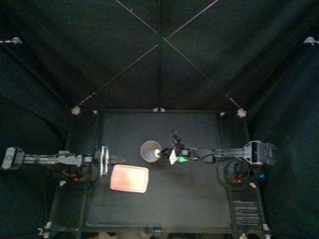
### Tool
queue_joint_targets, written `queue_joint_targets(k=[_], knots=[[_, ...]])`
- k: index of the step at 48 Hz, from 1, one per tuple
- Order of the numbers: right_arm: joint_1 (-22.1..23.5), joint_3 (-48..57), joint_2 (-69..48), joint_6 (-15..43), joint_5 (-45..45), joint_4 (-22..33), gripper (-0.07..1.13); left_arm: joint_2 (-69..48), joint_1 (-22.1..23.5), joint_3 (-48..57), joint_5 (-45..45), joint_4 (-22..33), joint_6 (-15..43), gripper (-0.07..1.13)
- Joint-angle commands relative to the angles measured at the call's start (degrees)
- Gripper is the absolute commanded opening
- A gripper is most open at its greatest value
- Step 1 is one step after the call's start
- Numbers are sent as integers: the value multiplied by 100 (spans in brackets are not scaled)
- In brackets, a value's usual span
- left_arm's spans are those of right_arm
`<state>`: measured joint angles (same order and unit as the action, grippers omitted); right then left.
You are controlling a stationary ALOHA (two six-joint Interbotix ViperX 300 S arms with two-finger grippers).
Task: Pick the chip then place it in the grey bowl
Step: Drop chip in the grey bowl and return to neutral
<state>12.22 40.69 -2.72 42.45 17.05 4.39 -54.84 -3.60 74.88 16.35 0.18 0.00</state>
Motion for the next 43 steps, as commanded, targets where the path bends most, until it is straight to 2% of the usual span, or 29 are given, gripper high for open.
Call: queue_joint_targets(k=[1,16,29,43], knots=[[79,-193,79,-9,299,44,42,26,-9,-123,35,0,-9,1],[149,-290,264,-35,448,105,76,26,-105,-132,44,53,0,1],[149,-123,-88,-53,870,536,77,26,-149,-141,44,88,0,1],[202,853,-1081,-70,1529,1292,77,26,-176,-149,53,88,9,1]])
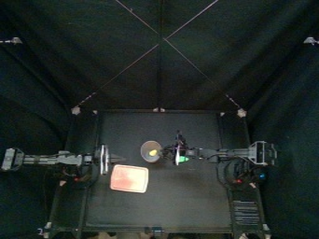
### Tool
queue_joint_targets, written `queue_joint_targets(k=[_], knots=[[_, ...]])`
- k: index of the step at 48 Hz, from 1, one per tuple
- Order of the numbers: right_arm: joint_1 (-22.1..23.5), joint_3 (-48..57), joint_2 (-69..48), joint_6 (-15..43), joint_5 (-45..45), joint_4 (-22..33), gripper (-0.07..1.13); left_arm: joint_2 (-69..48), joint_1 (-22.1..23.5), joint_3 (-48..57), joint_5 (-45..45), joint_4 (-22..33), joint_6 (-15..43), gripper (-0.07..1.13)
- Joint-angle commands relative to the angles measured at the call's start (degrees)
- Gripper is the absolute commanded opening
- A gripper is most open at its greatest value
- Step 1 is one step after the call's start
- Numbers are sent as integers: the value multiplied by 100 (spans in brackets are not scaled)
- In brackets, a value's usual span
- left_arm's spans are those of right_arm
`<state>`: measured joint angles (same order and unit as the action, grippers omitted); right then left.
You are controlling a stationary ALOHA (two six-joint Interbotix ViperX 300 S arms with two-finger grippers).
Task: Pick the chip then place it in the grey bowl
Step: Drop chip in the grey bowl and return to neutral
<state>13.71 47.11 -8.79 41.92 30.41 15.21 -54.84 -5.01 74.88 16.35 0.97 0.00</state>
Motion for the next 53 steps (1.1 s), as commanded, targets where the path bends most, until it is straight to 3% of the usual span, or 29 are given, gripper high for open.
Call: queue_joint_targets(k=[1,24,39,53], knots=[[53,290,-554,-9,202,264,77,26,-53,-149,62,9,18,1],[35,1705,-2479,-18,202,1415,76,26,-466,-229,149,9,18,1],[299,1696,-2654,-9,88,1441,72,26,-729,-264,176,9,9,1],[141,1362,-2180,-18,79,1441,68,26,-888,-264,176,141,18,1]])
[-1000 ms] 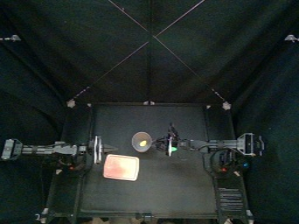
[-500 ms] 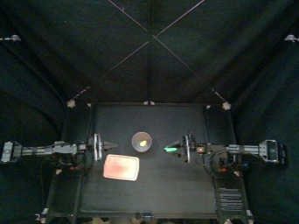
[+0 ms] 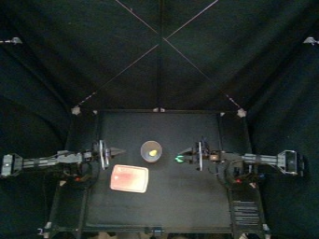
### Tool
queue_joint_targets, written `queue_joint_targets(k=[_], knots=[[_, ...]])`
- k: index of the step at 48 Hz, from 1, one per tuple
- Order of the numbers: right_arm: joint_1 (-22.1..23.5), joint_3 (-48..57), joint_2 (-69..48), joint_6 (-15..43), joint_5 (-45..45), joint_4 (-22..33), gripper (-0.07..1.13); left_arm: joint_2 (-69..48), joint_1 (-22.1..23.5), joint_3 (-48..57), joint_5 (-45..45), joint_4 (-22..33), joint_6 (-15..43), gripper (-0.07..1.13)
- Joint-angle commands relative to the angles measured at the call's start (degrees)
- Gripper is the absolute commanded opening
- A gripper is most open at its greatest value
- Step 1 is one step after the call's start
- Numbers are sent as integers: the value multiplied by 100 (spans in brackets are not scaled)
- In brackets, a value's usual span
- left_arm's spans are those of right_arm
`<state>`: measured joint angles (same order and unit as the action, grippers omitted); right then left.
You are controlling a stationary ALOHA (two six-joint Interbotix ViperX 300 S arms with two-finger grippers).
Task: Pick the chip then place it in the grey bowl
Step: Drop chip in the grey bowl and return to neutral
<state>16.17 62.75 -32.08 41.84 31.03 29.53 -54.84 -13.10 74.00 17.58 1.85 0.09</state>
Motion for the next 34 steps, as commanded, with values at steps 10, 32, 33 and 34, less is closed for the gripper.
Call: queue_joint_targets(k=[10,32,33,34], knots=[[-281,-290,624,-9,44,53,68,26,-105,-158,62,62,9,1],[-325,-466,1063,0,53,9,68,167,-105,-79,53,62,9,1],[-325,-475,1063,9,53,9,68,193,-105,-79,53,62,9,1],[-334,-475,1063,9,53,9,68,220,-97,-79,53,62,9,1]])
